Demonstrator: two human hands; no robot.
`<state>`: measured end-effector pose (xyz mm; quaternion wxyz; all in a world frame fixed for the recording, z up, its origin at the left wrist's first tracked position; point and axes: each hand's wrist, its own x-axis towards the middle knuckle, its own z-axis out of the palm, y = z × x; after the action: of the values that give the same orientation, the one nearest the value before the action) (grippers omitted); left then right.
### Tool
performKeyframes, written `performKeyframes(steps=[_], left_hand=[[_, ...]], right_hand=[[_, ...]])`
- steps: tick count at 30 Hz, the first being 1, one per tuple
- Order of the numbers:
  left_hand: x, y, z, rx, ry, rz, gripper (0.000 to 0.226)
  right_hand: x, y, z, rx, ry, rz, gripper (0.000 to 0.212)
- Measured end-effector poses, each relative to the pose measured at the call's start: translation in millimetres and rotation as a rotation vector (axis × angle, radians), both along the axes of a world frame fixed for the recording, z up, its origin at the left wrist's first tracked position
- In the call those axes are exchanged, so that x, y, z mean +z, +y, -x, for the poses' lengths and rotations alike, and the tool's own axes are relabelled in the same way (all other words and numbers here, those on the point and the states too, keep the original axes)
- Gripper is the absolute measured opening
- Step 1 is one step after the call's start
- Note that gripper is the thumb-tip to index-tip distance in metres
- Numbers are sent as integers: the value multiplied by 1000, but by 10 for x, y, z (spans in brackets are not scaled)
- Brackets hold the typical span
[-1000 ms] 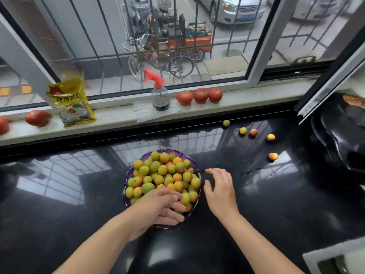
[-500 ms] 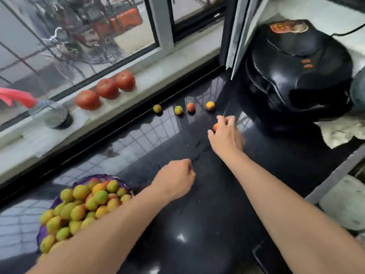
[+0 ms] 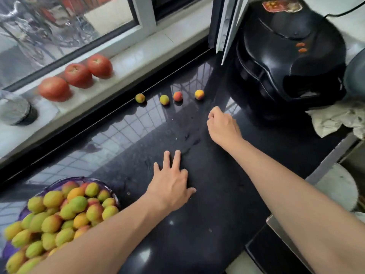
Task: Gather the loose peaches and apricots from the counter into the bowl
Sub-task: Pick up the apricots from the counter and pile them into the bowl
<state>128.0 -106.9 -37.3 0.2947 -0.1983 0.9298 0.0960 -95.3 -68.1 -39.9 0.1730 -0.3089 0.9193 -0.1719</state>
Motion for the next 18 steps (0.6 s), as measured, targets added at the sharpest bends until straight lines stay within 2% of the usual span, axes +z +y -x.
performKeyframes(steps=[5,9,13,18], left_hand=[[-33,-9,42,19,6,-1,66],[-56,-8,51,29,-7,-6,66],[-57,-21,55,27,-14,2,65],[-23,-43,96,79,-2,-80,58]], right_hand=[[86,-599,257,-45,48,96,30],[103,-763,323,-100,107,156,53],[-23,-653,247,-84,115,119,45],[-1,-310,-220,-112,19,142,36]])
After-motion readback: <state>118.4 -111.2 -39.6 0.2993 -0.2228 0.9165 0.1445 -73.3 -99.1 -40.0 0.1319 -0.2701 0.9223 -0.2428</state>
